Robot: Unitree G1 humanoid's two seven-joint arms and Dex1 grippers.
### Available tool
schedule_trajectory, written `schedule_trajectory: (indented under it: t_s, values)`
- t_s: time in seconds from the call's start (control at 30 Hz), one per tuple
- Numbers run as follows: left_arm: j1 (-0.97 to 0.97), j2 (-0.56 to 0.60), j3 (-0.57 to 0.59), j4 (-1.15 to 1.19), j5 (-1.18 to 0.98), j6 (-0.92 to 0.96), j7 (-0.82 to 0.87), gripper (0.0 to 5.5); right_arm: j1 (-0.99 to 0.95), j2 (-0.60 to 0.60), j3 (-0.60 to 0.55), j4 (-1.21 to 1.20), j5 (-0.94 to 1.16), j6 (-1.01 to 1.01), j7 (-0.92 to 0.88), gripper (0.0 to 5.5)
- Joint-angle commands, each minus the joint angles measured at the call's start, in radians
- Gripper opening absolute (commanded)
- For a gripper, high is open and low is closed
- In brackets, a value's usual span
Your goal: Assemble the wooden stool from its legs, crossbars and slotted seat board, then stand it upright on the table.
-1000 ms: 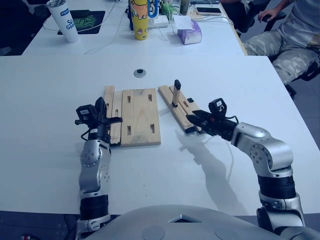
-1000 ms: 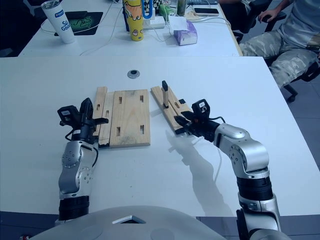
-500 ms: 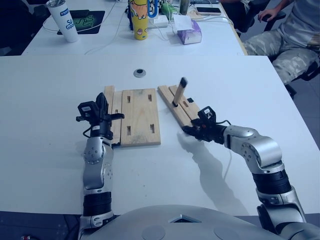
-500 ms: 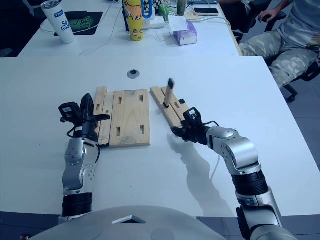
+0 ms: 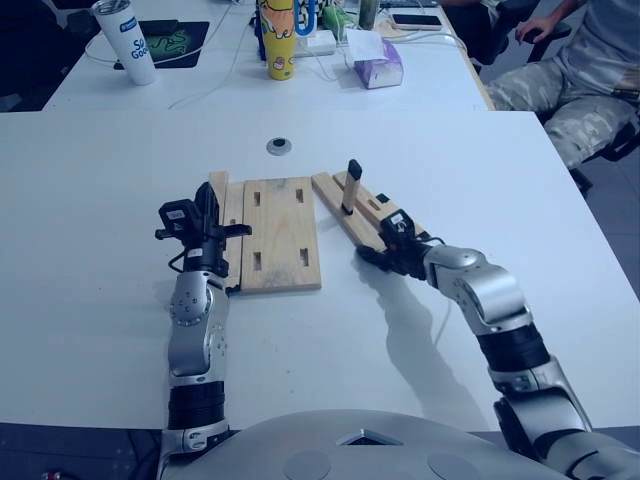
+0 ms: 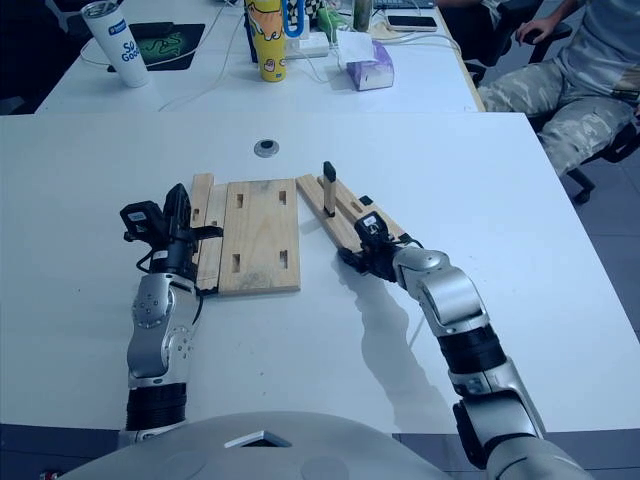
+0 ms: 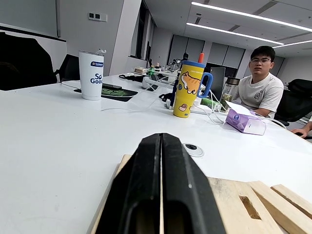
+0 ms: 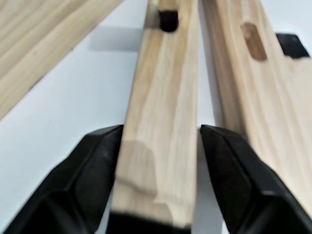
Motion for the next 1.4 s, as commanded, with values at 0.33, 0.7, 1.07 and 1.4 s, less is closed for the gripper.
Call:
schedule_trajectory:
  t_s: [0.33,0.7,1.07,1.4]
  values:
    - [0.025,-0.017,0.0,-0.007,0.021,-0.028,0.033,0.0,-0.019,0.019,0.007,0.079,-0.036,-0.065,0.067,2.06]
    - [0.008,0.008,0.0,-0.012,0.01,-0.008,0.014,0.0,0.069,0.0,-0.117,-0.149,0.045,-0.122,0.115,2.06]
    - [0.009,-0.008,0.005,-0.025,-0.042,0.04,0.005,0.0,0.007,0.009,-0.208,-0.177,0.149,-0.199,0.185,2.06]
    - [-0.003,-0.046,0.02,-0.107,-0.264,0.178,-0.038,0.0,0.001,0.018,-0.19,-0.215,0.187,-0.288,0.25,2.06]
